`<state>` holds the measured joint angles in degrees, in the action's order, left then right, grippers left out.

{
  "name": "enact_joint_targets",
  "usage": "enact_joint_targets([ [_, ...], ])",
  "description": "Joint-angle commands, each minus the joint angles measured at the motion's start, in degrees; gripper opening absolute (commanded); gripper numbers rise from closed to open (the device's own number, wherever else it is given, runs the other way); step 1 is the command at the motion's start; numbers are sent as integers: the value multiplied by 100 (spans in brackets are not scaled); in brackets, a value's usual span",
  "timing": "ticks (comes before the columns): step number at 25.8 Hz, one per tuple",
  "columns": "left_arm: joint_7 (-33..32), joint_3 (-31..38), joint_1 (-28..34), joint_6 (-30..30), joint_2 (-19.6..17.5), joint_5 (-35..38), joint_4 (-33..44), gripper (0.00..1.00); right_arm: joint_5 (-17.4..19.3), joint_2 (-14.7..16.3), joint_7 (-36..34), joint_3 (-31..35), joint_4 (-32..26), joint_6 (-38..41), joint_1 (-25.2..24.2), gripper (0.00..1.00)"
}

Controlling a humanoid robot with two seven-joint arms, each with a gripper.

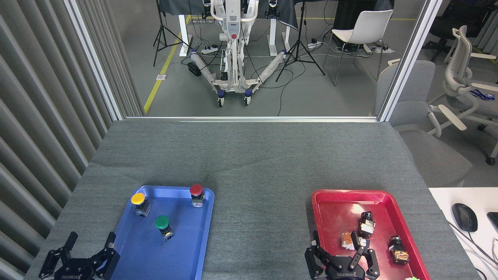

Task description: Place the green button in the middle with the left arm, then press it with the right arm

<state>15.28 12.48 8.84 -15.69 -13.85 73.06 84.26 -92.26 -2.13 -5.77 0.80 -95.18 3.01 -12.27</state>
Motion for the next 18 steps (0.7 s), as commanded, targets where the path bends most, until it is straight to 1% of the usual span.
enact_joint_targets([
  [1, 72, 52, 100, -57, -39, -46, 37, 100, -20, 2, -3, -1, 0, -11, -4, 100],
  [3, -16, 123, 39, 14, -21, -90, 37, 99, -20, 2, -3, -1, 0, -11, -4, 100],
  [8, -280, 114, -128, -57, -74, -160, -59, 99, -20, 2, -3, -1, 0, -20, -4, 100],
  [11, -289, 105, -172, -74, -74, -160, -165, 99, -20, 2, -3, -1, 0, -20, -4, 100],
  [15, -280, 105, -155, -83, -74, -160, -121, 99, -29, 11, -3, -10, 0, -20, -4, 100],
  [18, -289, 105, -199, -188, -83, -204, -191, 99, -29, 2, -3, -10, 0, -20, -4, 100],
])
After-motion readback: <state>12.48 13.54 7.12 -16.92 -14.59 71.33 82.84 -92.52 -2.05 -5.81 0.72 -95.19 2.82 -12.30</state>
